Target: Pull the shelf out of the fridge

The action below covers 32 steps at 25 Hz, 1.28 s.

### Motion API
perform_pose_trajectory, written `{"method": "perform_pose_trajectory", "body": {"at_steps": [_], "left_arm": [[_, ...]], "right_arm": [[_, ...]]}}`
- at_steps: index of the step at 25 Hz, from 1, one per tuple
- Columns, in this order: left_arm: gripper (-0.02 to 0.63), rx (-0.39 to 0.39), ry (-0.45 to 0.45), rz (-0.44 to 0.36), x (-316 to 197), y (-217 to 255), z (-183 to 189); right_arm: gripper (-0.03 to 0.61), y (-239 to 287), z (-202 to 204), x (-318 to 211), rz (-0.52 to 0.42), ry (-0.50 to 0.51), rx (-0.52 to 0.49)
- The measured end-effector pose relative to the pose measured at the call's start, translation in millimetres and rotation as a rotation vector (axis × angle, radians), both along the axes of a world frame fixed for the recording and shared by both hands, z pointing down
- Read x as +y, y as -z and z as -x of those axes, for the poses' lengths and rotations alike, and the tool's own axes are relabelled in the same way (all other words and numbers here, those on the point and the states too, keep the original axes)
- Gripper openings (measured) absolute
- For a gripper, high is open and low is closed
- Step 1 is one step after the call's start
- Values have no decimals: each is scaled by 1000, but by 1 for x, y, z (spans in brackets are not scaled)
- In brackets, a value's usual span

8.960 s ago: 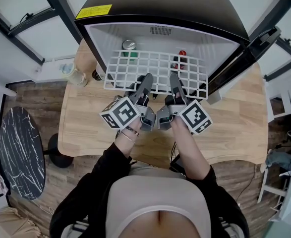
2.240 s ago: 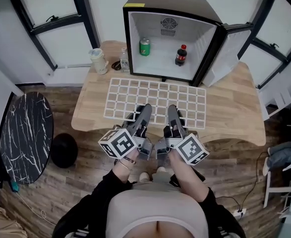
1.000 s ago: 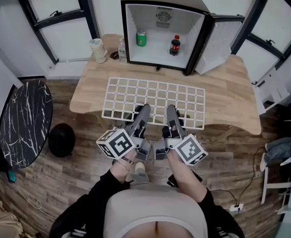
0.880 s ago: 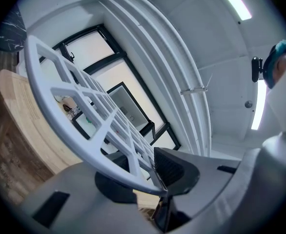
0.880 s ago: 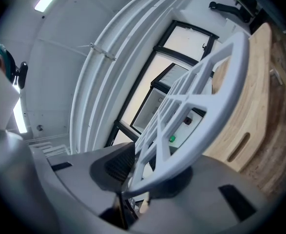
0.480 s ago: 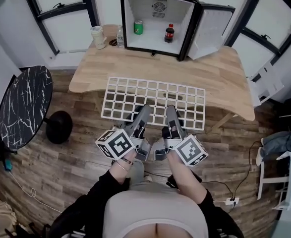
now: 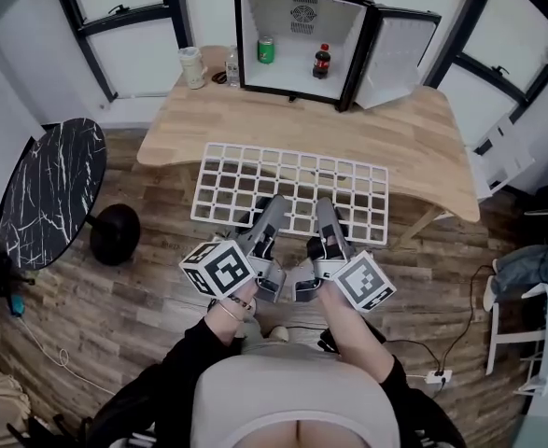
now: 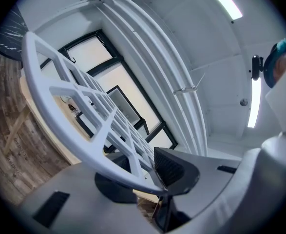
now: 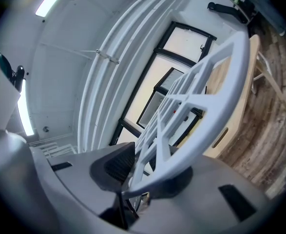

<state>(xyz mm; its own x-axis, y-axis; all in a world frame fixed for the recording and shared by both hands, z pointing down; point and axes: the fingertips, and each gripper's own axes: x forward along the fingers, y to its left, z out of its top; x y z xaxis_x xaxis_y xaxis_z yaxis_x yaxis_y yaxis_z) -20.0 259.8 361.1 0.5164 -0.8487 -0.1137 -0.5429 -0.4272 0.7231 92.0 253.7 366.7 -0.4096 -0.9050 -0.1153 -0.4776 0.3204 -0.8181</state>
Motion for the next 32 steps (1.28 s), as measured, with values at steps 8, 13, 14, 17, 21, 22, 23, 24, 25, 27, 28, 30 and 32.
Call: {"method": "perform_pose_trajectory", "body": {"at_steps": [8, 13, 14, 17, 21, 22, 23, 24, 25, 27, 28, 30, 32], "left_arm": [[110, 3, 1, -12, -17, 6, 10], [107, 35, -23, 9, -23, 2, 6], [107, 43, -20, 12, -23, 1, 10], [107, 50, -14, 18, -23, -3, 18], [107, 37, -6, 15, -25, -3, 16], [107, 36, -6, 13, -26, -2, 14], [107, 35, -6, 12, -27, -2, 13], [107, 34, -5, 11, -27, -2, 12], [107, 33, -5, 11, -27, -1, 12], [107, 31, -3, 9, -27, 0, 13], [107, 28, -3, 8, -27, 1, 13], [107, 25, -3, 7, -28, 3, 13], [107, 25, -4, 8, -28, 3, 13]], "right_arm": [[110, 14, 12, -15, -49, 2, 44], [109, 11, 8, -18, -31, -33, 47], [109, 11, 13, -20, -35, -29, 51], [110, 5, 19, -20, -17, -30, 67], [109, 4, 17, -22, -17, -23, 57], [110, 4, 15, -23, -14, -25, 57], [109, 3, 13, -23, -12, -27, 55], [110, 3, 13, -24, -12, -27, 54], [110, 4, 13, -24, -14, -26, 52], [110, 7, 14, -25, -23, -20, 49], [110, 7, 14, -25, -23, -19, 47], [110, 8, 14, -26, -25, -17, 43], [110, 9, 14, -26, -25, -17, 45]]}}
